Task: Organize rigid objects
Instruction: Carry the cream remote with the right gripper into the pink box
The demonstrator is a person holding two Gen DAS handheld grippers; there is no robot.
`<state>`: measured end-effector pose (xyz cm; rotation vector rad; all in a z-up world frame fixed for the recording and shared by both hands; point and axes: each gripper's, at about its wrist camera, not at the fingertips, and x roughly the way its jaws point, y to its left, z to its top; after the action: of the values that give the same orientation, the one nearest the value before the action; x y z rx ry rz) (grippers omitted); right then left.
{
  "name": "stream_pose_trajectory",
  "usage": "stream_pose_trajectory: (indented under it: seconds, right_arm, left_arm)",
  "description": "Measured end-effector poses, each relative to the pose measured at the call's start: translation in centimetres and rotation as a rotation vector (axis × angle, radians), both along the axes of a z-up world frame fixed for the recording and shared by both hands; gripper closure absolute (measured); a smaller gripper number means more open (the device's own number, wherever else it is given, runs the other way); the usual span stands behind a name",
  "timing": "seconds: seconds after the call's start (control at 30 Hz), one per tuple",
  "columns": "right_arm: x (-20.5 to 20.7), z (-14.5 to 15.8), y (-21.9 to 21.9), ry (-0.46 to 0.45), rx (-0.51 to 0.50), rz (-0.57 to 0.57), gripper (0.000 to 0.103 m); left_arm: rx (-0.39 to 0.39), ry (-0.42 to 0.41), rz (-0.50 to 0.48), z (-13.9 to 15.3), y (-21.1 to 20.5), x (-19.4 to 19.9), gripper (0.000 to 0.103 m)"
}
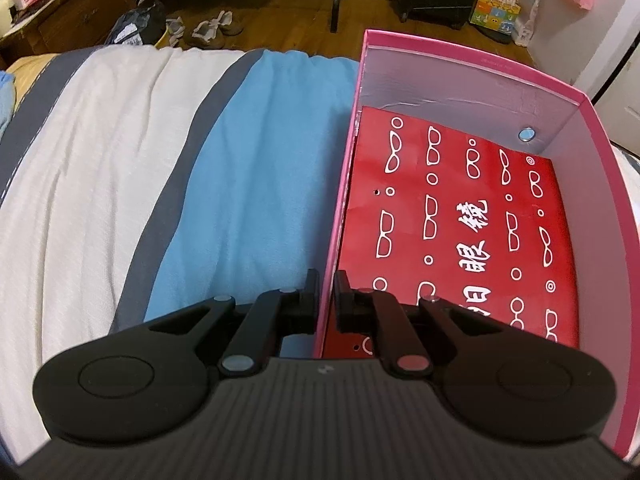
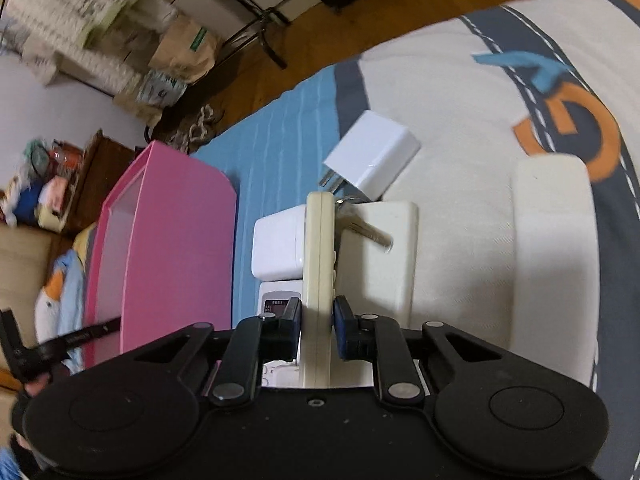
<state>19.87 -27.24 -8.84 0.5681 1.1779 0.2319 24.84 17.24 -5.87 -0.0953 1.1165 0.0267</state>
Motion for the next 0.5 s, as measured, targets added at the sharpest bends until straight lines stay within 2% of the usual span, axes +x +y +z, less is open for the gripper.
stream_pose_trajectory:
  seconds: [0.1, 0.17, 0.27, 0.33, 0.5]
  right_arm:
    - [0.2, -0.3, 0.0, -0.02, -0.039, -0.01, 0.074]
    - [0.1, 0.1, -0.3, -0.053, -0.008, -0.025, 0.082]
    - [-0.4, 0.9, -0.5, -0.086, 0.048, -0.018, 0.082]
    - [-0.8, 1.6, 0.0, -0.1, 0.014, -0.002, 0.082]
    - [-2.5, 3.4, 2.1, -0.204, -0.065, 0.028, 0.082]
  left_arm:
    - [-0.013, -0.004, 0.003, 0.1, 0.2, 0.0, 0.098]
    - [-0.033, -0.008, 0.009, 0.3, 0.5, -0.1, 0.098]
    - [-0.063, -0.018, 0.012, 0.5, 1.0, -0.3, 0.099]
    - [-0.081, -0.02, 0.016, 0.6, 1.3, -0.3, 0.099]
    - [-0.094, -0.019, 0.02, 0.5, 1.3, -0.2, 0.099]
